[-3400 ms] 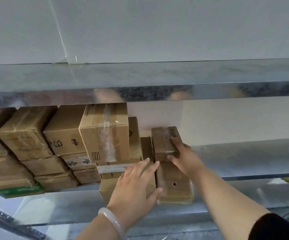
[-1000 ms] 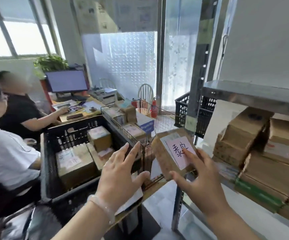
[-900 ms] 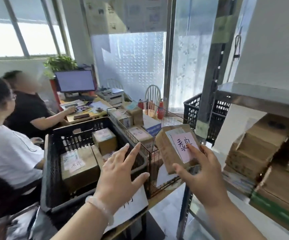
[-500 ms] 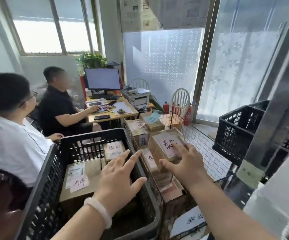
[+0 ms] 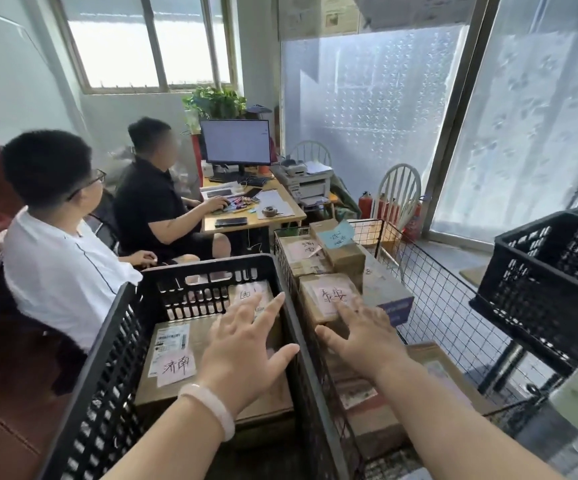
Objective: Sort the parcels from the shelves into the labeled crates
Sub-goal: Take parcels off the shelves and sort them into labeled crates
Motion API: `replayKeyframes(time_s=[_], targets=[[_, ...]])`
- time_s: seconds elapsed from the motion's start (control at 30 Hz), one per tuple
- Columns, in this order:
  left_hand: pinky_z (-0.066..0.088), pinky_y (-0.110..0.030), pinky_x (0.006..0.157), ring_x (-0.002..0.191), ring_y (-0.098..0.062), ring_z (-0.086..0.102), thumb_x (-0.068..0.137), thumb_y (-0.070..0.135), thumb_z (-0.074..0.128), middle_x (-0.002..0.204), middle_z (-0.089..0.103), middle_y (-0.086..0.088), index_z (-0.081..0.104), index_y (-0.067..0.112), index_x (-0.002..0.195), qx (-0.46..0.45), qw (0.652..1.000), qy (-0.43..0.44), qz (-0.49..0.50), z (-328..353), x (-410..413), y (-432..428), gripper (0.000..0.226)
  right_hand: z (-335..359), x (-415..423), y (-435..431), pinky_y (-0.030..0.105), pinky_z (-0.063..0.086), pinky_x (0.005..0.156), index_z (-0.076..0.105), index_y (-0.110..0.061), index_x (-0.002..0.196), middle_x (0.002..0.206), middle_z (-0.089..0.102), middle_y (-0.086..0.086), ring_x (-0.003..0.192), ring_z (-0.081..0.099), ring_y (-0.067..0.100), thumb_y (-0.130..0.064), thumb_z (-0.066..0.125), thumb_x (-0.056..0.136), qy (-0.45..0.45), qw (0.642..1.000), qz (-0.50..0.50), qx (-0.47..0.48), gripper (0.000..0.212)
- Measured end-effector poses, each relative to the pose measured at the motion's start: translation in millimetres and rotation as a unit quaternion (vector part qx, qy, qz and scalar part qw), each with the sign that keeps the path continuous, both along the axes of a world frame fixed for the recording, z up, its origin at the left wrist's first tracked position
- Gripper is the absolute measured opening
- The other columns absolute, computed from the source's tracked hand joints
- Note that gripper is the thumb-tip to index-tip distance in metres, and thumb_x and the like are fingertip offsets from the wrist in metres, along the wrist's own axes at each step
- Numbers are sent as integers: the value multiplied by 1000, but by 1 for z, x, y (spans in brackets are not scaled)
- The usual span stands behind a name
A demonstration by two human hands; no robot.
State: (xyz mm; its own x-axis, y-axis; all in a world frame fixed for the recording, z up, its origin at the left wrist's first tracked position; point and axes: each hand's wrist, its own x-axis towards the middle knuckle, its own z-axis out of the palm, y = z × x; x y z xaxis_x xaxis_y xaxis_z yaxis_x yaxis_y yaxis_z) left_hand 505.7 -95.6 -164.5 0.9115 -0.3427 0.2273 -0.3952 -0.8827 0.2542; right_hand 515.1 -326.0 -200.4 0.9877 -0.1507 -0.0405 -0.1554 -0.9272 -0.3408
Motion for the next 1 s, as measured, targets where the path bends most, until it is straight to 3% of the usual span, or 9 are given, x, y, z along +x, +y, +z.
replayKeyframes(time_s=[0.13, 0.27, 0.37, 0.53, 0.77, 1.0], targets=[[8, -42, 122, 151, -16, 3, 90, 72, 35, 164, 8, 6, -3, 47, 152, 10, 999, -19, -35, 4, -9, 2, 78, 15, -35, 3, 41, 8, 118, 14, -42, 153, 163, 10, -5, 149, 6, 19, -80, 32, 82, -53, 998, 14, 26, 83], [7, -43, 123, 151, -16, 4, 91, 71, 34, 164, 10, 7, -1, 44, 153, 26, 994, -62, -84, 13, -22, -3, 77, 28, -98, 10, 35, -1, 116, 3, -50, 150, 162, 2, -15, 148, -5, 8, -83, 30, 75, -91, 996, 9, 12, 87], [6, -45, 121, 150, -14, 7, 91, 71, 34, 163, 13, 9, 3, 42, 154, 40, 984, -99, -144, 18, -43, -14, 76, 34, -154, 15, 35, -3, 119, 0, -50, 150, 162, -1, -16, 147, -10, 6, -84, 30, 75, -109, 992, -50, -34, 87], [0, -47, 120, 150, -16, 4, 90, 71, 35, 163, 13, 10, 6, 47, 152, 20, 961, -82, -263, 14, -92, -41, 73, 38, -255, 27, 30, -8, 115, 6, -47, 151, 161, 7, -16, 148, -4, 10, -86, 25, 73, -128, 971, -180, -94, 89], [0, -47, 121, 150, -14, 1, 89, 74, 30, 163, 13, 12, 10, 45, 152, -1, 892, -76, -446, 5, -206, -99, 72, 45, -422, 38, 35, 7, 122, 13, -42, 152, 160, 18, -11, 149, 9, 13, -95, 13, 71, -109, 923, -345, -131, 97], [3, -46, 121, 151, -10, -1, 89, 73, 28, 164, 6, 16, 10, 46, 153, -16, 801, -81, -593, 11, -340, -145, 72, 51, -572, 54, 29, -6, 117, -6, -48, 150, 162, 1, -15, 149, -6, 8, -96, 7, 68, -66, 861, -479, -159, 96]])
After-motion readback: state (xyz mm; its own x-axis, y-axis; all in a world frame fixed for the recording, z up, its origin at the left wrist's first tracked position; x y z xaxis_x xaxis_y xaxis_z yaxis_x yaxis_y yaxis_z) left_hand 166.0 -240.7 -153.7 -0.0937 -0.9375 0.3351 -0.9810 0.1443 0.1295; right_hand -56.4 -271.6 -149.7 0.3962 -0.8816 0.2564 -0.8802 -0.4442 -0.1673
